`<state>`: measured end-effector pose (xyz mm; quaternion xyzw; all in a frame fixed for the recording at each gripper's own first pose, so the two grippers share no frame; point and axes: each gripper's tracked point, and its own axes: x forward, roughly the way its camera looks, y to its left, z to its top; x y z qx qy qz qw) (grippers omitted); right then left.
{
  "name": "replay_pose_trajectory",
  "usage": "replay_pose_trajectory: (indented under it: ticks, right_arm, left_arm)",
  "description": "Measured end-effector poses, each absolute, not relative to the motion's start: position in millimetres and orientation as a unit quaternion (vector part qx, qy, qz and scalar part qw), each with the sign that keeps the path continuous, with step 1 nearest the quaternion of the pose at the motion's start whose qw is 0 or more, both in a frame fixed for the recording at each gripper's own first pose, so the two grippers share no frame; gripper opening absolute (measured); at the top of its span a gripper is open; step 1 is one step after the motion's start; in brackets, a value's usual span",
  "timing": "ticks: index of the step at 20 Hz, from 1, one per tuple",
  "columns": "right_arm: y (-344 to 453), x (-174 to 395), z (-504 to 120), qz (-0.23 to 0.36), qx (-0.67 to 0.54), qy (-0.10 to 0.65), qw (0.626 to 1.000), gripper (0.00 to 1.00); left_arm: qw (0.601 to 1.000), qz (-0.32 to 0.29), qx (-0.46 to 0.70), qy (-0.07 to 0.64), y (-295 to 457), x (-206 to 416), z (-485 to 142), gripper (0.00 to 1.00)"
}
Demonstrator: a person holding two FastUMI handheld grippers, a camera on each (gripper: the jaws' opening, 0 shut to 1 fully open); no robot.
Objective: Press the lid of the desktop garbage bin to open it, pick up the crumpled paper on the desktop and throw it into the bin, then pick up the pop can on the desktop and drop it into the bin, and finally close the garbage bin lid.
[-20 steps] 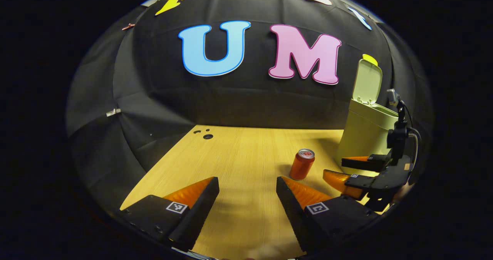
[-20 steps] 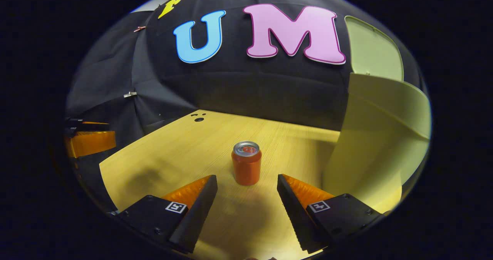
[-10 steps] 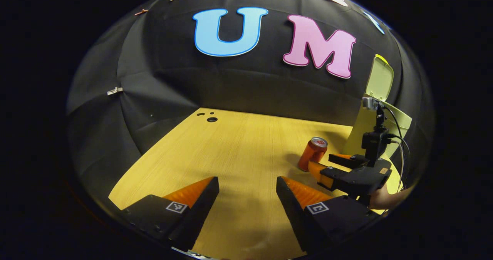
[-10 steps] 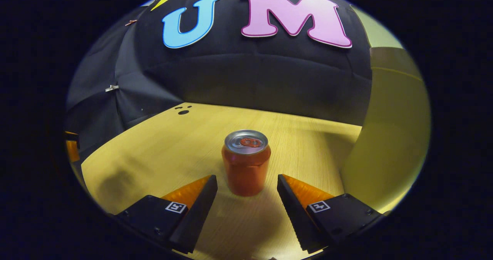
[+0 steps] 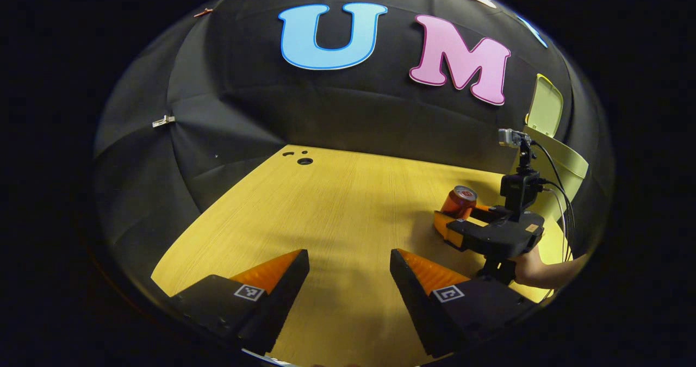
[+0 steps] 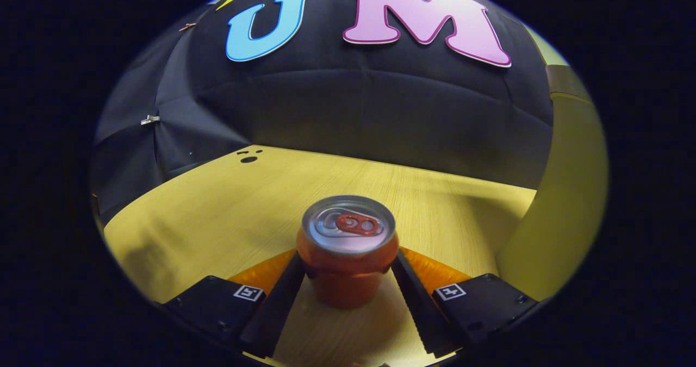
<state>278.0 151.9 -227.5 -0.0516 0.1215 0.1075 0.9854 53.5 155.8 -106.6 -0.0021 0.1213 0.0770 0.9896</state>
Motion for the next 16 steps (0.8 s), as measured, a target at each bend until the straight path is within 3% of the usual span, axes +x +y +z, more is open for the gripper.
replay_pose_trajectory:
  ticks: [5,6,7,16]
  right_arm:
    - [157,283,-223,0.11,-0.044,0.118,0.986,0.97]
    - [157,281,-223,0.112,-0.046,0.118,0.986,0.94]
    - [158,282,-223,0.116,-0.048,0.121,0.985,0.83]
    - [156,254,-155,0.147,-0.077,0.081,0.983,0.83]
  left_arm:
    - [0.989,0.08,0.001,0.123,151,52,-108,0.96]
    - [0.989,0.08,0.0,0.123,150,51,-108,0.96]
    - [0.989,0.081,-0.001,0.122,148,51,-108,0.96]
    - [0.991,0.075,0.0,0.111,123,40,-97,0.96]
